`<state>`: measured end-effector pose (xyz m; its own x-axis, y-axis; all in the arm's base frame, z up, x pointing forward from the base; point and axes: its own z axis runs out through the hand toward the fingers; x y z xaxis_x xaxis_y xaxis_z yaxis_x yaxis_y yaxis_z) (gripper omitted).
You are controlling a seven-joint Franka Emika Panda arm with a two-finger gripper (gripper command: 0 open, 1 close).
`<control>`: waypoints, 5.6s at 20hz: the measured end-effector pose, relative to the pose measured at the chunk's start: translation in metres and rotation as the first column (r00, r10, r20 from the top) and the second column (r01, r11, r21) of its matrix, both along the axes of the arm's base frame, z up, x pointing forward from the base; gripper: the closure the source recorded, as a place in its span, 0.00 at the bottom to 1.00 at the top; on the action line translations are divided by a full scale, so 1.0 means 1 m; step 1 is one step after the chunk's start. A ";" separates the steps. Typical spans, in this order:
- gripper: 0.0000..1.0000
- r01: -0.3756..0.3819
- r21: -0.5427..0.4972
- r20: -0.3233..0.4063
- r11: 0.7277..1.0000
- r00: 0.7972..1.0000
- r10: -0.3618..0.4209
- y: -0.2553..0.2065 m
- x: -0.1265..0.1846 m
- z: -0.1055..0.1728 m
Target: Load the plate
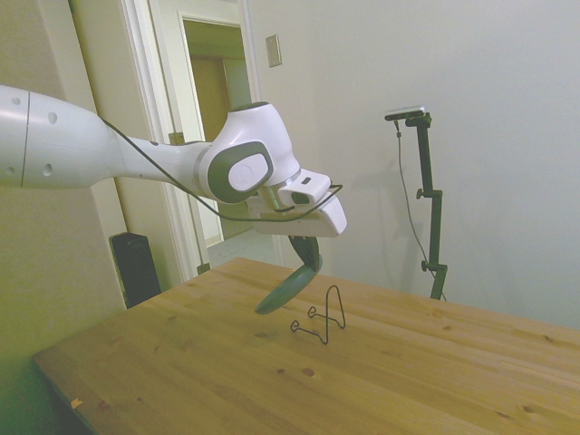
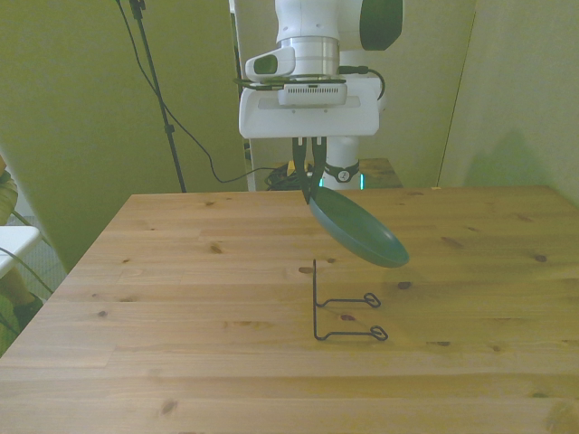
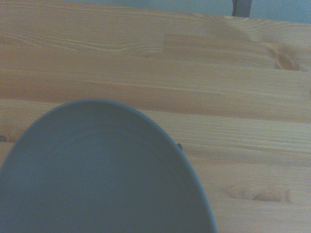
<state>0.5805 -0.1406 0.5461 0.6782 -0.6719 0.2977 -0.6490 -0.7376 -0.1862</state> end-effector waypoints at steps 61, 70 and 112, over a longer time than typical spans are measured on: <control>1.00 -0.286 -0.648 -0.173 0.706 0.958 0.228 0.093 0.057 0.039; 1.00 -0.227 -0.622 -0.132 0.749 0.974 0.185 0.085 0.050 0.044; 1.00 -0.175 -0.763 -0.082 0.623 0.981 0.175 0.115 0.054 0.025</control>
